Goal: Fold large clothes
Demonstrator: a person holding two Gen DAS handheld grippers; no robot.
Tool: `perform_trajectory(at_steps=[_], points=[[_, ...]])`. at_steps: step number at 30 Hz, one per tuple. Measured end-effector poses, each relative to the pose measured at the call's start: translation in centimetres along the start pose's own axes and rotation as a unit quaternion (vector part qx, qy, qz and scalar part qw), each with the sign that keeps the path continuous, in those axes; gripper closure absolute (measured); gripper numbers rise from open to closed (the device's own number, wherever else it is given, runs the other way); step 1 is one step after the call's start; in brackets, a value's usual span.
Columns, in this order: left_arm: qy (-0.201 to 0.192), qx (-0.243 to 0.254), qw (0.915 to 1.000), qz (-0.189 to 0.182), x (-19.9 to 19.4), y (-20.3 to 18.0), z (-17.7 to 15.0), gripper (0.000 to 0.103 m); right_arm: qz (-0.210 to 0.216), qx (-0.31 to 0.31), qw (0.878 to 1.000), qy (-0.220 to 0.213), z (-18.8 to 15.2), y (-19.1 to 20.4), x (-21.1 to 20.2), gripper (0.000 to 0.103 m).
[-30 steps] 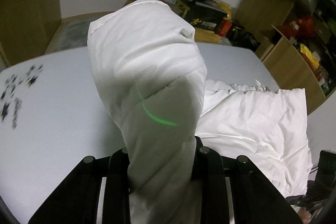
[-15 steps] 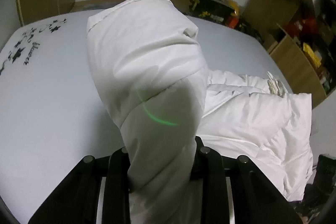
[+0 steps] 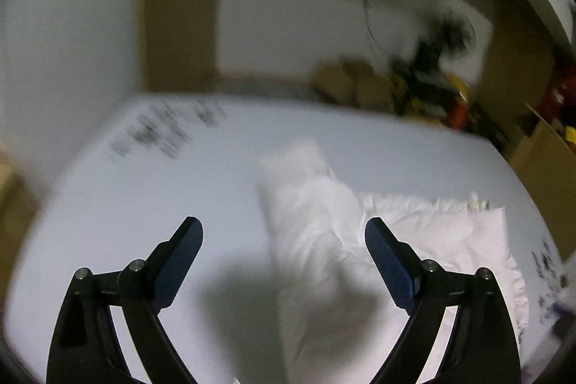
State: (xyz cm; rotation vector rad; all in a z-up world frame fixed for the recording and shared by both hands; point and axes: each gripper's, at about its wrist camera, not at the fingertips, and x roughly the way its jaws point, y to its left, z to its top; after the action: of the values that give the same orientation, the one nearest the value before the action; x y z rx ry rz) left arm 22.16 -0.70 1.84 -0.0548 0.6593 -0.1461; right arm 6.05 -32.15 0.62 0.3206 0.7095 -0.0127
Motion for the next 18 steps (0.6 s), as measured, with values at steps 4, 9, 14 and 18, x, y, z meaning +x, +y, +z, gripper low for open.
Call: perform_trajectory(at_steps=[4, 9, 14, 18], points=[[-0.080, -0.012, 0.9948, 0.062, -10.8, -0.8, -2.5, 0.011, -0.028, -0.057, 0.994, -0.092, 0.7, 3.9, -5.3, 0.000], [-0.086, -0.046, 0.9941, 0.047, -17.9, -2.2, -7.5, 0.000, -0.105, -0.125, 0.977, -0.139, -1.5, 8.3, -6.6, 0.000], [-0.059, -0.028, 0.9876, 0.143, -20.6, -5.3, -12.7, 0.000, -0.135, -0.139, 0.974, -0.117, -5.4, 9.9, -7.7, 0.000], [-0.037, 0.005, 0.9905, 0.133, -21.1, -6.7, -14.7, 0.000, -0.153, -0.158, 0.970, -0.104, -7.1, 10.3, -8.0, 0.000]])
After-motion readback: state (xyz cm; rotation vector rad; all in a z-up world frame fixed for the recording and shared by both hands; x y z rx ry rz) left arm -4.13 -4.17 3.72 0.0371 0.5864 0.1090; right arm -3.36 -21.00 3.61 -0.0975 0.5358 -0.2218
